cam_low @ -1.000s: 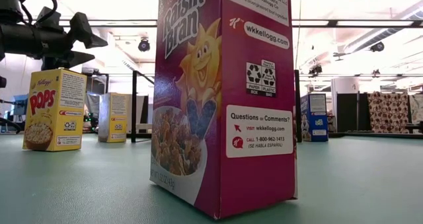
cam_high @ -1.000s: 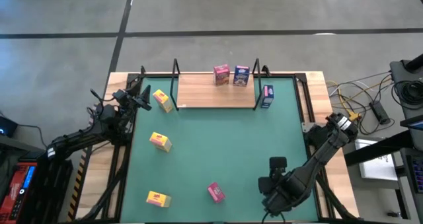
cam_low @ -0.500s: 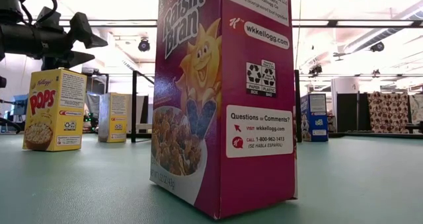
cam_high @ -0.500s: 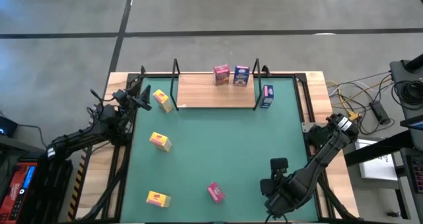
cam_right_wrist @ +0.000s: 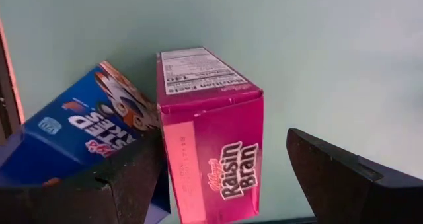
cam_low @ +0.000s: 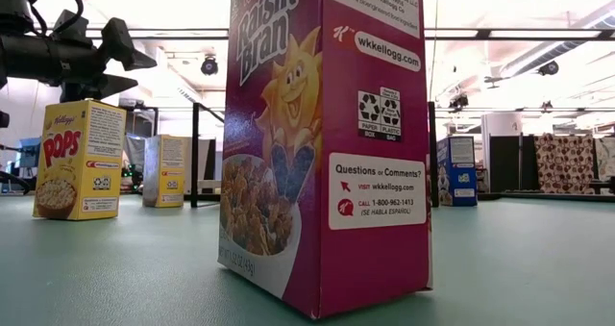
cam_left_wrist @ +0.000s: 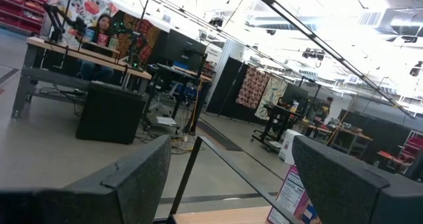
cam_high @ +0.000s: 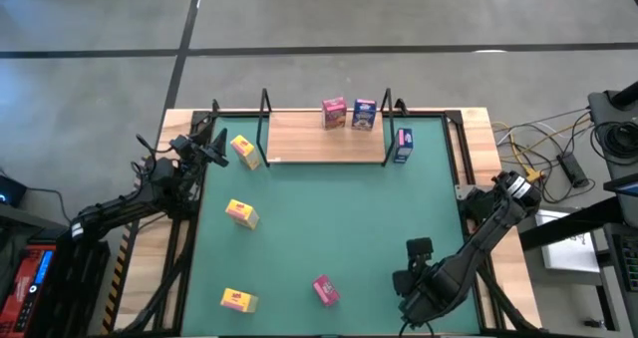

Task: Stack cereal on shelf
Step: Put the right red cereal box on the shelf and align with the other red cereal box, then put the bottom blue cereal box on the shelf and align with the other blue cereal box

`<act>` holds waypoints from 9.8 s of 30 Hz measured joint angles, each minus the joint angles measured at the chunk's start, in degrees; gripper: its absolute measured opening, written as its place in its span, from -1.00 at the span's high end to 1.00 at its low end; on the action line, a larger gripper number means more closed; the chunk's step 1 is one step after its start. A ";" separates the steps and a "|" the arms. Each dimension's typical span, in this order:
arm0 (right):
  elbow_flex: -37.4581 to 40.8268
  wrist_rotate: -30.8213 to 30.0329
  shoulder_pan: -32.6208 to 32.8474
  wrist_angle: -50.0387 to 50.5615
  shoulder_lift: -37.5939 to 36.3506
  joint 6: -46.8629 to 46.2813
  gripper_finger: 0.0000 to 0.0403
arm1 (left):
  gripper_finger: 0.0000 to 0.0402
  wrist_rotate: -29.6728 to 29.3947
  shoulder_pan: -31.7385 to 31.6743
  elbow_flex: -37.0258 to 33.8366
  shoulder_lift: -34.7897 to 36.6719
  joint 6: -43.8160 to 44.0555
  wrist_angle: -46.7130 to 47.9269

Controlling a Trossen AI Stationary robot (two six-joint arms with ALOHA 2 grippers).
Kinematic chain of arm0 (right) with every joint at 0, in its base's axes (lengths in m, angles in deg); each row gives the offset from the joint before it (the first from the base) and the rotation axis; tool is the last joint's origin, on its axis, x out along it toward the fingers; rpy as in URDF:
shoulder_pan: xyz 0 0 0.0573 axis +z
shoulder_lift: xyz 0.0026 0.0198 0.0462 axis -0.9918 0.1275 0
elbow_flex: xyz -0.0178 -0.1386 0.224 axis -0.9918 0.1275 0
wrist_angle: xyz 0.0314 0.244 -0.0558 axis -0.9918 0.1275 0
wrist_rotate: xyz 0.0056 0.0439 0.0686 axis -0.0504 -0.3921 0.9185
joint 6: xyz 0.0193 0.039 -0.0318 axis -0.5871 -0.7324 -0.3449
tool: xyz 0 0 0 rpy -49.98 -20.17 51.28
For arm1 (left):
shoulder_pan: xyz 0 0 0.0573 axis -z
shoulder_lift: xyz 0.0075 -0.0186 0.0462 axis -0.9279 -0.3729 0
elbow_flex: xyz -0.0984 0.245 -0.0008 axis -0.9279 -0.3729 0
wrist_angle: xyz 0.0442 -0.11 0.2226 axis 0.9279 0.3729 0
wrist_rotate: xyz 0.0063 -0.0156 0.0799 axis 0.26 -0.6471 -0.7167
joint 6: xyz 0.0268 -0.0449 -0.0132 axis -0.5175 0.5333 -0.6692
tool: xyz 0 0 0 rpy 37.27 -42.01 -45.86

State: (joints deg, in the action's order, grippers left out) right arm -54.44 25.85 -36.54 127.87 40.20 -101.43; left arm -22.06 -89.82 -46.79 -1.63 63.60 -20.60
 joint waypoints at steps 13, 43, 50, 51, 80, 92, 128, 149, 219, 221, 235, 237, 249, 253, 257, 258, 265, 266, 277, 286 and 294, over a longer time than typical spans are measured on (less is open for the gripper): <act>3.37 -0.98 -0.28 -4.31 0.00 -0.25 -0.30 | -0.49 -0.01 0.00 0.01 -0.02 0.00 0.00; 3.37 -4.25 -26.72 -2.94 -5.02 28.30 0.05 | -0.49 0.01 -0.01 0.02 0.01 0.00 0.00; 3.37 -3.69 -42.78 -7.88 -6.49 39.97 0.05 | -0.49 0.00 0.01 0.00 0.01 0.00 0.00; 3.37 -3.63 -44.65 -8.84 -6.49 41.20 0.05 | -0.49 -0.01 0.00 0.02 0.00 0.00 0.00; -17.77 -4.07 -64.14 -9.11 6.37 63.25 0.02 | -0.49 -0.02 0.01 0.02 0.01 0.00 0.00; -34.53 -4.04 -67.27 0.34 18.33 67.21 0.02 | -0.49 0.00 0.01 0.00 0.01 0.00 0.00; -44.74 -2.08 -70.93 -3.56 25.59 71.27 0.03 | -0.49 0.01 -0.01 0.00 -0.02 0.00 0.00; -44.70 -1.92 -71.28 -3.33 25.62 69.15 0.02 | -0.49 0.01 0.02 0.00 0.01 0.00 0.02; -47.46 -8.82 -53.79 7.93 19.45 31.08 -0.22 | -0.49 0.01 0.01 0.00 0.01 0.00 0.01; -46.54 -8.76 -51.31 8.59 19.43 26.32 -0.20 | -0.49 0.00 0.01 0.01 0.01 0.00 0.01; -43.07 -15.00 -31.46 11.97 19.10 -5.75 -0.15 | -0.49 -0.01 0.00 0.00 0.00 0.00 0.00; -42.48 -15.67 -28.70 11.96 19.10 -8.08 -0.15 | -0.49 0.00 0.02 0.02 0.00 0.00 0.00; -35.23 -14.60 -16.99 12.03 18.01 -23.30 -0.16 | -0.49 -0.01 0.02 0.00 0.01 0.00 0.01; -30.78 -11.89 -13.81 11.98 16.52 -29.08 -0.16 | -0.49 -0.01 -0.01 0.00 0.01 0.00 0.00; -24.75 -5.04 -11.39 12.05 13.29 -29.24 -0.16 | -0.49 0.00 0.01 0.00 0.01 0.00 0.00; -23.07 -3.77 -10.75 12.05 12.15 -26.97 -0.16 | -0.49 0.00 0.01 0.01 -0.01 0.00 0.02; -13.95 0.81 -3.80 7.02 5.69 -17.36 -0.16 | -0.49 0.01 0.02 0.00 0.01 0.00 0.04; -13.05 1.68 -2.71 5.76 4.93 -17.45 -0.16 | -0.49 0.01 0.02 0.00 -0.01 0.00 0.02; -7.37 5.28 7.62 2.96 1.32 -8.09 -0.16 | -0.49 0.00 -0.01 0.01 0.01 0.00 0.02; -7.21 5.89 8.62 3.27 1.18 3.34 -0.16 | -0.49 -0.02 -0.01 0.02 0.01 0.00 0.00; -8.68 11.30 8.75 2.41 1.09 7.12 -0.21 | -0.49 -0.01 0.02 0.00 -0.01 0.00 0.02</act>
State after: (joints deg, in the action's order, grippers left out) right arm -63.12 37.15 -27.79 130.29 41.29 -94.31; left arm -22.08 -89.80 -46.79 -1.64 63.60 -20.58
